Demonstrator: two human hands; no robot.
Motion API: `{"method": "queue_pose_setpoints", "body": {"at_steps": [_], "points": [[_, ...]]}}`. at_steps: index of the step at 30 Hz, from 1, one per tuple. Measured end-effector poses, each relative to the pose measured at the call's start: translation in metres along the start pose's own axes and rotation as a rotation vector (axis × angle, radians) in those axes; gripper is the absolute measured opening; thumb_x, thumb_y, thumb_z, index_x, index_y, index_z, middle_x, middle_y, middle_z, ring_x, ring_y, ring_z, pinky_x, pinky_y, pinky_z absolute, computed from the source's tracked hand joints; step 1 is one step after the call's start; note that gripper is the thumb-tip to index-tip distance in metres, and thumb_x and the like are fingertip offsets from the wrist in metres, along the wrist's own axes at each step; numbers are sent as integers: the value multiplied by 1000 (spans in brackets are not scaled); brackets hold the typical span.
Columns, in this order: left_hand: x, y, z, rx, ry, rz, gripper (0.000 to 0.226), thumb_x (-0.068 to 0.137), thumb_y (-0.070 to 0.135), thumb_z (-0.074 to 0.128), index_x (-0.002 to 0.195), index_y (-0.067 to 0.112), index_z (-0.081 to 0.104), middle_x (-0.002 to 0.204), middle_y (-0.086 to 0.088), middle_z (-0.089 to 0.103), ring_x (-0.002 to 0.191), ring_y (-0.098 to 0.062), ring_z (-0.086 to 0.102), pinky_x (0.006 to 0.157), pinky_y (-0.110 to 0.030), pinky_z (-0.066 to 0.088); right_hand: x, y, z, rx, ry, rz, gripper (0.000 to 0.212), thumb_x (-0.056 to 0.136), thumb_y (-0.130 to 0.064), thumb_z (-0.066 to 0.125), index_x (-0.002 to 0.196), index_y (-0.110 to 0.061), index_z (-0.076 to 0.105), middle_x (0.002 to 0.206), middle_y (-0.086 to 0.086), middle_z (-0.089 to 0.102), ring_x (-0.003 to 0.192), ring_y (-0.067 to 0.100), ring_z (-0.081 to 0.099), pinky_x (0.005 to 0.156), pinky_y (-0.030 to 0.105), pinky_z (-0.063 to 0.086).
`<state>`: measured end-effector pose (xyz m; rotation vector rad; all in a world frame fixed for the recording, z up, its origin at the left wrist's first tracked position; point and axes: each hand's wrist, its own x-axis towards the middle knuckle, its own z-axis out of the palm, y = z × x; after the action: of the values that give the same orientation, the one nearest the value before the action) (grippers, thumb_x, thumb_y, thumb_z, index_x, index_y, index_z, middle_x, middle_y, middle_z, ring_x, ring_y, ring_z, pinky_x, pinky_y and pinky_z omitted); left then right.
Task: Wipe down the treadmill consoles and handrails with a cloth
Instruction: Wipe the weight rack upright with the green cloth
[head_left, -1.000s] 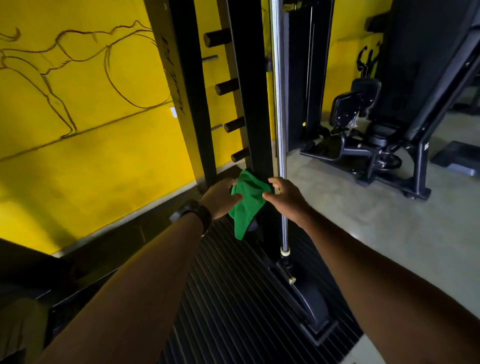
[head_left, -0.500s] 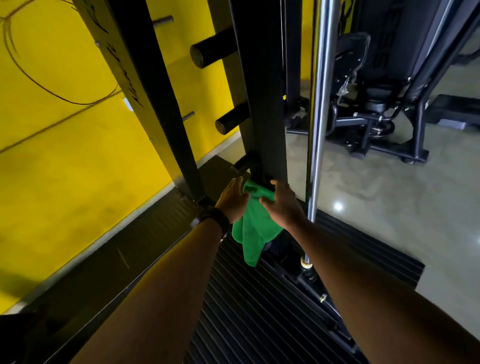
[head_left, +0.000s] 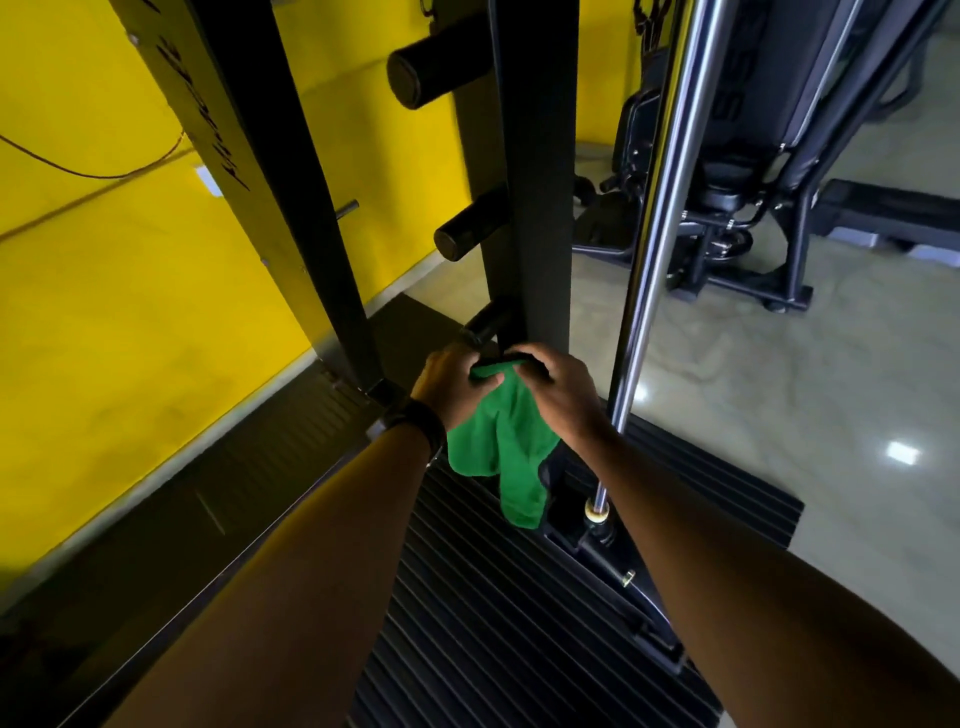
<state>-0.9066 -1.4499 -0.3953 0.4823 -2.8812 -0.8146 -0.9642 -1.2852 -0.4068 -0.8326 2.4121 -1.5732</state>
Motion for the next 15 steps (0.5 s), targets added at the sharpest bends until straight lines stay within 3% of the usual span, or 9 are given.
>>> {"method": "queue_pose_setpoints", "body": {"at_steps": [3, 6, 8, 11, 15], "points": [[-22, 9, -20, -52, 37, -49, 43, 82, 55, 66, 105, 19, 70, 101, -1, 62, 90, -19, 63, 69, -31, 52, -3, -25, -2, 99, 15, -10, 22, 101, -9, 57, 120, -11, 69, 75, -17, 59, 52, -8, 53, 48, 10, 35], [-48, 22, -45, -115, 34, -79, 21, 90, 35, 69, 96, 15, 68, 92, -2, 61, 80, -18, 61, 67, -32, 48, -9, -44, -6, 172, 7, -16, 13, 99, -15, 62, 111, -18, 68, 72, -10, 64, 47, -1, 50, 46, 22, 39], [-70, 31, -65, -181, 68, -112, 16, 92, 28, 69, 100, 15, 69, 96, -5, 64, 86, -22, 62, 74, -35, 53, -15, -59, -12, 181, -21, -50, 10, 97, -21, 66, 107, -20, 69, 77, -5, 68, 58, 5, 61, 55, 32, 49], [-107, 47, -91, -165, 193, -151, 10, 92, 25, 71, 87, 21, 63, 78, 2, 59, 72, -17, 56, 58, -14, 41, -22, -83, -25, 196, -55, -104, 9, 94, -27, 67, 100, -20, 70, 82, -3, 70, 74, 16, 67, 70, 40, 54], [-155, 76, -115, -189, 388, -257, 30, 94, 30, 69, 71, 27, 50, 67, 3, 50, 62, -18, 46, 56, -31, 32, -36, -117, -48, 193, -87, -132, 13, 93, -28, 71, 83, -22, 64, 68, -10, 60, 61, 7, 54, 61, 31, 44]]}}
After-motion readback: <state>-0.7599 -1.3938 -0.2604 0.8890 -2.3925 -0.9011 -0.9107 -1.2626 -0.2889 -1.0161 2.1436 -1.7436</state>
